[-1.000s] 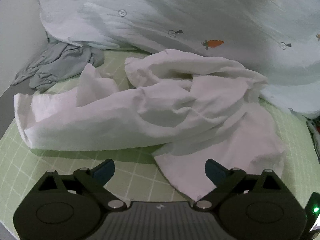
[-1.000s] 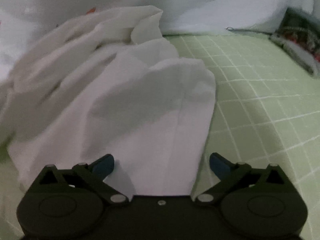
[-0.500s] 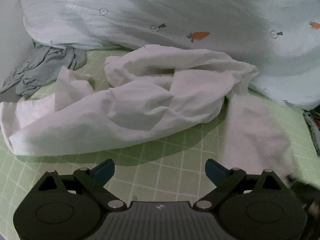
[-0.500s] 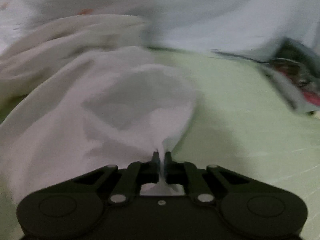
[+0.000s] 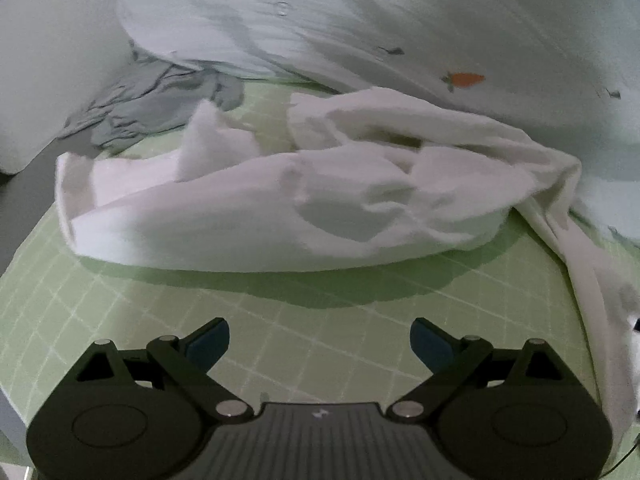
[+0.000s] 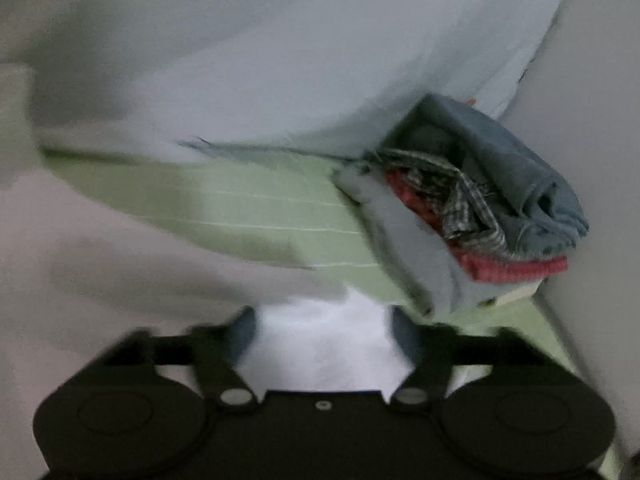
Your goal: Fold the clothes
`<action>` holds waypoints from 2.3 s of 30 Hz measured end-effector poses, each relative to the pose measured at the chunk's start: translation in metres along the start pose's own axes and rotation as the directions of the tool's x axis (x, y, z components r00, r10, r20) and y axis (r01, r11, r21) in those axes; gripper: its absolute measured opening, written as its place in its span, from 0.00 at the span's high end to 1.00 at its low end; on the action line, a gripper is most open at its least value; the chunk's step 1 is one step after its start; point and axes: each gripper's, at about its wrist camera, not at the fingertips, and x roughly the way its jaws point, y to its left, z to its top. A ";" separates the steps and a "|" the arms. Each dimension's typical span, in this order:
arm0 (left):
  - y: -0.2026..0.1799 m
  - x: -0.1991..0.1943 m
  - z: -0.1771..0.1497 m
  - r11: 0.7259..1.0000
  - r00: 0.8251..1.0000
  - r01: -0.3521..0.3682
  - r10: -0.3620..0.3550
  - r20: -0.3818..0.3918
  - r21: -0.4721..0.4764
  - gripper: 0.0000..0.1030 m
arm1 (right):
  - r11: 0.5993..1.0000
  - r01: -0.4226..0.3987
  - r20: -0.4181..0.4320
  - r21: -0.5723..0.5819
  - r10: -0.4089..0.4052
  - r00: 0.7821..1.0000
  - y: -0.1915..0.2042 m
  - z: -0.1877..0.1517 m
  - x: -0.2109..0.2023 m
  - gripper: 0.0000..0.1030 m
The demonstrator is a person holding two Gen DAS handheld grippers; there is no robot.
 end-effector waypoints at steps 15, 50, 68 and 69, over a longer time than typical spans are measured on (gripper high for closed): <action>0.173 -0.007 0.006 0.980 0.994 -0.111 0.109 -0.023 -0.166 0.06 | 0.730 -0.622 -0.012 0.284 0.651 0.759 0.243 -0.061 -0.218 0.06; 0.123 -0.021 -0.039 0.987 0.999 -0.027 0.020 -0.049 -0.161 0.06 | 0.942 -0.330 0.013 0.054 0.330 0.944 0.082 -0.098 -0.183 0.85; 0.015 0.036 -0.006 0.969 0.971 0.193 -0.211 -0.110 -0.153 0.06 | 0.939 -0.243 -0.154 0.244 0.285 0.946 0.025 -0.142 -0.132 0.24; 0.008 0.044 0.000 0.966 0.968 0.206 -0.225 -0.114 -0.156 0.08 | 0.938 -0.242 -0.156 0.247 0.285 0.946 0.026 -0.140 -0.127 0.31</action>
